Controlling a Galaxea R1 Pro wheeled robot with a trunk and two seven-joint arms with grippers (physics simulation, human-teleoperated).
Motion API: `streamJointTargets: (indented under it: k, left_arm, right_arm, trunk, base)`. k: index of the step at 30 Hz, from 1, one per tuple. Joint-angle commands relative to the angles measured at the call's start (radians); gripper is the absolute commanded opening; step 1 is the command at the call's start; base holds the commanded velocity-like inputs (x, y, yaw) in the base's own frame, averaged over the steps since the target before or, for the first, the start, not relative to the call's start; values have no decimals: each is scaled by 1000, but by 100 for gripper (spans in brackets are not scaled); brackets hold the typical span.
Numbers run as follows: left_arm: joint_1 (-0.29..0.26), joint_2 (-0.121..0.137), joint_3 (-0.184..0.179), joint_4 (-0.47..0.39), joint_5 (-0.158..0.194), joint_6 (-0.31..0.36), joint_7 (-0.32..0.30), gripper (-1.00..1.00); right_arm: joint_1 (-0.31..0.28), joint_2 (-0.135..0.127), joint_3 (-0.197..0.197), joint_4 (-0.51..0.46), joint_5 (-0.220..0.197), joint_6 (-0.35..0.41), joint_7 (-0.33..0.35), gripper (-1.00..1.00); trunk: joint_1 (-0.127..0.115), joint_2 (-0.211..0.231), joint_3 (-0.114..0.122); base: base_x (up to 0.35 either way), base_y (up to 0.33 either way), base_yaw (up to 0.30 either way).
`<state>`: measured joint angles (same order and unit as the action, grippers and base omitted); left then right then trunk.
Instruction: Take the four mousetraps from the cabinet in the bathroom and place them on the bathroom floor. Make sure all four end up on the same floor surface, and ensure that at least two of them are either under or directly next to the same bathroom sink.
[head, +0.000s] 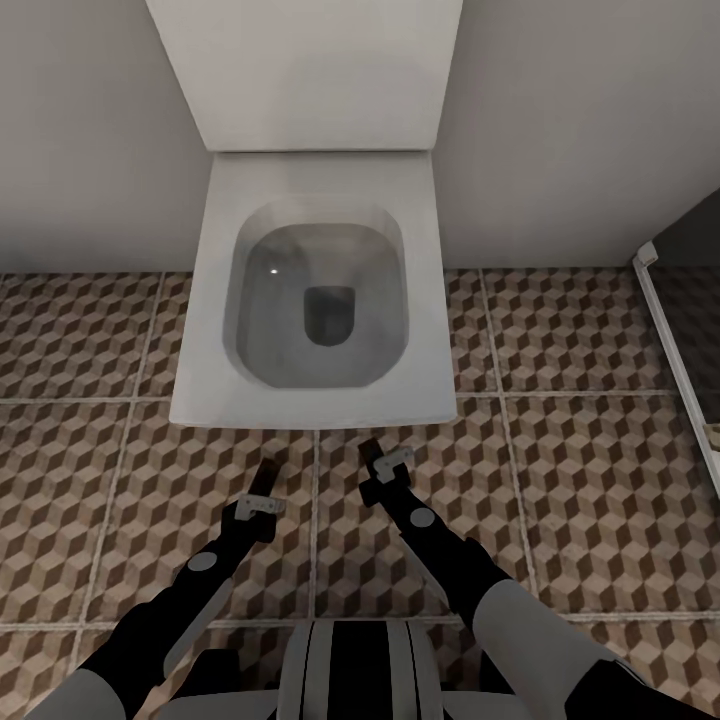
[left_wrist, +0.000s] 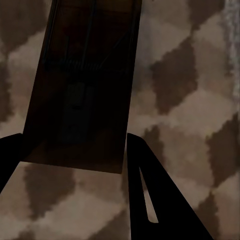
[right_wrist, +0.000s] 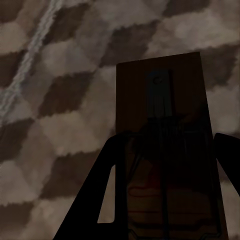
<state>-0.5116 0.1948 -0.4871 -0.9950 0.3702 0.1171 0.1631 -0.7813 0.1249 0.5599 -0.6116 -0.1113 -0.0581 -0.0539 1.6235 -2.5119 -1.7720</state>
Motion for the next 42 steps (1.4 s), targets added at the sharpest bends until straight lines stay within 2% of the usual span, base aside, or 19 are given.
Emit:
streamJointTargets:
  k: [1, 3, 4, 22, 30, 42]
  left_arm:
    - [-1, 2, -5, -2, 5, 4, 12, -100]
    - [-1, 2, -5, -2, 5, 4, 12, -100]
    - [-1, 2, -5, -2, 4, 4, 12, -100]
    - [-1, 2, -5, -1, 6, 4, 12, -100]
    - [-1, 2, -5, -1, 6, 4, 12, -100]
    - [-1, 2, -6, 0, 6, 4, 12, -100]
  right_arm:
    - [-1, -1, 6, 1, -11, -5, -4, -100]
    - [-1, -1, 6, 1, -11, -5, -4, -100]
    - [-1, -1, 6, 1, -11, -5, -4, 100]
    - [-1, -1, 6, 1, -11, -8, -4, 100]
    - [-1, -1, 7, 1, -11, -9, -4, 100]
    - [-1, -2, 8, 0, -11, -11, -4, 100]
  trunk:
    - [0, 0, 0]
    - [0, 0, 0]
    - [0, 0, 0]
    - [0, 0, 0]
    - [0, 0, 0]
    - [0, 0, 0]
  base:
    - [0, 0, 0]
    - [0, 0, 0]
    - [0, 0, 0]
    - [1, 0, 0]
    - [172, 0, 0]
    - [17, 0, 0]
